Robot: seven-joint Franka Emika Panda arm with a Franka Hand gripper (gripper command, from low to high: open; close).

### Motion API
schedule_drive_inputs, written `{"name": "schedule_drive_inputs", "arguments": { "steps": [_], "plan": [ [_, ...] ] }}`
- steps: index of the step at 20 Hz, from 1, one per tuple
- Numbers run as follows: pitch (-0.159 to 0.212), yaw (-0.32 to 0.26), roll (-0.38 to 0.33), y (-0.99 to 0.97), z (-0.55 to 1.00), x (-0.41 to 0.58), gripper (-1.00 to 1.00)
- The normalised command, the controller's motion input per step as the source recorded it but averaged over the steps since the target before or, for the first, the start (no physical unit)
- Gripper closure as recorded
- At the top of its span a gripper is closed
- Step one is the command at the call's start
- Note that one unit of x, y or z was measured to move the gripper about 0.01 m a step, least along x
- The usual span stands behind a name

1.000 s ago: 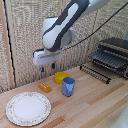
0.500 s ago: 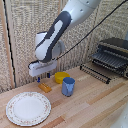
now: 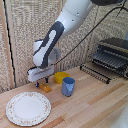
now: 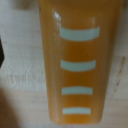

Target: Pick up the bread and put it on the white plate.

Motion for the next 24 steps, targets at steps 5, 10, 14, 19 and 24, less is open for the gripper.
{"name": "schedule_drive_inputs", "arguments": {
  "steps": [5, 10, 14, 19, 24],
  "plan": [
    [0.045, -0.023, 0.000, 0.00, -0.07, 0.000, 1.00],
    [0.039, -0.097, 0.000, 0.00, 0.00, 0.000, 1.00],
    [0.014, -0.040, -0.007, 0.02, 0.00, 0.000, 1.00],
    [-0.007, -0.017, 0.000, 0.04, 0.01, 0.005, 1.00],
    [-0.002, 0.000, 0.007, 0.03, 0.21, 0.034, 1.00]
  ]
}}
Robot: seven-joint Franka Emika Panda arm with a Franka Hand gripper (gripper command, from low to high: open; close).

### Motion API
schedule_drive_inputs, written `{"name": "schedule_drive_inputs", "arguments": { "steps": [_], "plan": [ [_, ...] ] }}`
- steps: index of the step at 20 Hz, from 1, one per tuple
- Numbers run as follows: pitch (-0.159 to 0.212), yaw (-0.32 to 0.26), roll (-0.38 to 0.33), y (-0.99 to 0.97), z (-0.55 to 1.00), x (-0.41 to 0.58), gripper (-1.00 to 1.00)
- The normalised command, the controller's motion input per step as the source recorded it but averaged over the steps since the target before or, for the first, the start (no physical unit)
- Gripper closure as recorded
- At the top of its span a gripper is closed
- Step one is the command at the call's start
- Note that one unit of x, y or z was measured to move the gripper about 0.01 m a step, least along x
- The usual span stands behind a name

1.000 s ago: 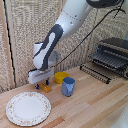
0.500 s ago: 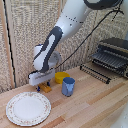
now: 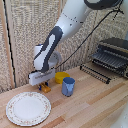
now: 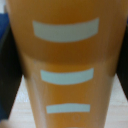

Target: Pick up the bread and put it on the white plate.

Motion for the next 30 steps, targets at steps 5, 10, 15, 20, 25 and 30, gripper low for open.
{"name": "schedule_drive_inputs", "arguments": {
  "steps": [5, 10, 15, 20, 25, 30],
  "plan": [
    [0.021, 0.002, 0.057, 0.03, 0.89, 0.101, 1.00],
    [0.002, -0.016, 0.055, 0.07, 0.99, 0.021, 1.00],
    [0.034, -0.013, 0.065, 0.30, 0.91, 0.000, 1.00],
    [0.001, -0.006, 0.018, 0.63, 0.66, -0.066, 1.00],
    [0.007, -0.016, -0.006, 0.85, 0.32, -0.069, 1.00],
    [0.040, -0.005, -0.062, 0.81, 0.01, -0.071, 1.00]
  ]
}}
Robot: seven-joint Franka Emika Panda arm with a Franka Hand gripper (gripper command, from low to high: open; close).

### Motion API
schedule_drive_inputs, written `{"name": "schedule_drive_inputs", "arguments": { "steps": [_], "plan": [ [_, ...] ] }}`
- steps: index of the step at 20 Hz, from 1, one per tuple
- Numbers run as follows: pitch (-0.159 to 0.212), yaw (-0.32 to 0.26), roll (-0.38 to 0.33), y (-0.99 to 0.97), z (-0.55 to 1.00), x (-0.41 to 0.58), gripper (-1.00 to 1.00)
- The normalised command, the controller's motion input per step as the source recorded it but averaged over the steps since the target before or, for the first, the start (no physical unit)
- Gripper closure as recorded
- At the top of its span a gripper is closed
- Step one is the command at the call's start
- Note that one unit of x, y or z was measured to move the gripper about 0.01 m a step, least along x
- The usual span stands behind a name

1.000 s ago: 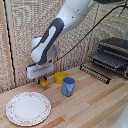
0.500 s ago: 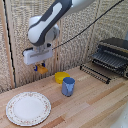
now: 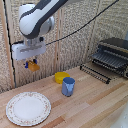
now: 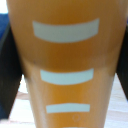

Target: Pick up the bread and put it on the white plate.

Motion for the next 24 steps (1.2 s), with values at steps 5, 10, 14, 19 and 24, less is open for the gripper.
{"name": "schedule_drive_inputs", "arguments": {
  "steps": [5, 10, 14, 19, 24],
  "plan": [
    [0.056, 0.000, -0.098, 0.46, -0.29, -0.038, 1.00],
    [0.089, 0.008, -0.124, 0.21, -0.50, -0.078, 1.00],
    [0.085, 0.000, -0.088, 0.32, -0.46, -0.001, 1.00],
    [0.069, 0.001, -0.079, 0.37, -0.43, 0.000, 1.00],
    [-0.023, 0.006, -0.061, 0.27, -0.40, 0.000, 1.00]
  ]
}}
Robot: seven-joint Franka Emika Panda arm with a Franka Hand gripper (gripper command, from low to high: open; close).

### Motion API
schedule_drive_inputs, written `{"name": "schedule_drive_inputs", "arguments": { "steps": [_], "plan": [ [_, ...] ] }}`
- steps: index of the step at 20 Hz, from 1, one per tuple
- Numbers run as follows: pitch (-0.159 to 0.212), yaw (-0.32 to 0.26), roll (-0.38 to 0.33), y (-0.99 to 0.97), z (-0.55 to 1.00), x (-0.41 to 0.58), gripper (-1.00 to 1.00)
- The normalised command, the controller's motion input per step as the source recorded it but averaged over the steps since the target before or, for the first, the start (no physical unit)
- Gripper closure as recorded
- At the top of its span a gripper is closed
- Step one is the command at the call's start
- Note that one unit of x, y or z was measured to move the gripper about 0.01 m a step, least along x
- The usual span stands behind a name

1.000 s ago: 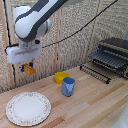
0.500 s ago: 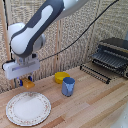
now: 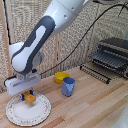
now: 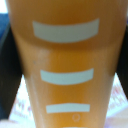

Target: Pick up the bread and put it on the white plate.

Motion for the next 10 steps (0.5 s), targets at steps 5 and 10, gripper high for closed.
{"name": "schedule_drive_inputs", "arguments": {
  "steps": [5, 10],
  "plan": [
    [-0.108, 0.027, -0.038, 0.12, -0.24, 0.000, 1.00],
    [-0.169, 0.009, -0.008, 0.00, 0.05, -0.008, -1.00]
  ]
}}
